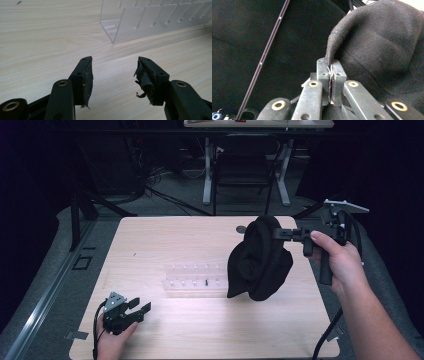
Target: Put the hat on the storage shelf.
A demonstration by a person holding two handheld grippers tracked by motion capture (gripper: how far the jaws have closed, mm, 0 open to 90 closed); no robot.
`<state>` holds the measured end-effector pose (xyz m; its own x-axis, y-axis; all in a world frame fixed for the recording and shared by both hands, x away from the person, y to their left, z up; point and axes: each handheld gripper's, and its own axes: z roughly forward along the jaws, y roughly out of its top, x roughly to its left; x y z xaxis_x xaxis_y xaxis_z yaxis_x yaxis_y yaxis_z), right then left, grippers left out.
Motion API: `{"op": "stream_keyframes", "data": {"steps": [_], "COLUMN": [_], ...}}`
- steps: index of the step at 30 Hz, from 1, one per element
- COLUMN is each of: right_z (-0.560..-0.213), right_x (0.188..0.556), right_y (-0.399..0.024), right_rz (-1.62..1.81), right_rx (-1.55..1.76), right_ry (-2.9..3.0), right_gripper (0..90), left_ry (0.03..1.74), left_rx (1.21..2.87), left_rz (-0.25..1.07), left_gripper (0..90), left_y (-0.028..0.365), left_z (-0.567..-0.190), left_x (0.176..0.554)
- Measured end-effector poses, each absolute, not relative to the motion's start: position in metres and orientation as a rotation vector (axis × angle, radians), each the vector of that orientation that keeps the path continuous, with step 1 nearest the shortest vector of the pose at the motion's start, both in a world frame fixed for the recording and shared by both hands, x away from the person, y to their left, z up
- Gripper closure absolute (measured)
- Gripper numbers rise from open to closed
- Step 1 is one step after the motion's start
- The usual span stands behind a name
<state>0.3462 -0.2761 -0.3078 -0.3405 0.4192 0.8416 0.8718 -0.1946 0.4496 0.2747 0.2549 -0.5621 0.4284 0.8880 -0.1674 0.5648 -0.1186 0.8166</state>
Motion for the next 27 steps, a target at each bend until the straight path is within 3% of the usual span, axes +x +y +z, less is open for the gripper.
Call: {"op": "stream_keyframes", "data": {"steps": [27], "right_z": [-0.310], "right_x": [0.386], "right_y": [-0.226], "right_rz": [-1.523], "right_rx": [-1.516], "right_ry": [-1.717], "right_gripper": [88.0], "left_ry": [1.240], "left_rx": [1.811], "left_rz": [0.457], "left_gripper": [47.1], "left_y": [0.255], "left_z": [-0.562], "left_x": [0.277]}}
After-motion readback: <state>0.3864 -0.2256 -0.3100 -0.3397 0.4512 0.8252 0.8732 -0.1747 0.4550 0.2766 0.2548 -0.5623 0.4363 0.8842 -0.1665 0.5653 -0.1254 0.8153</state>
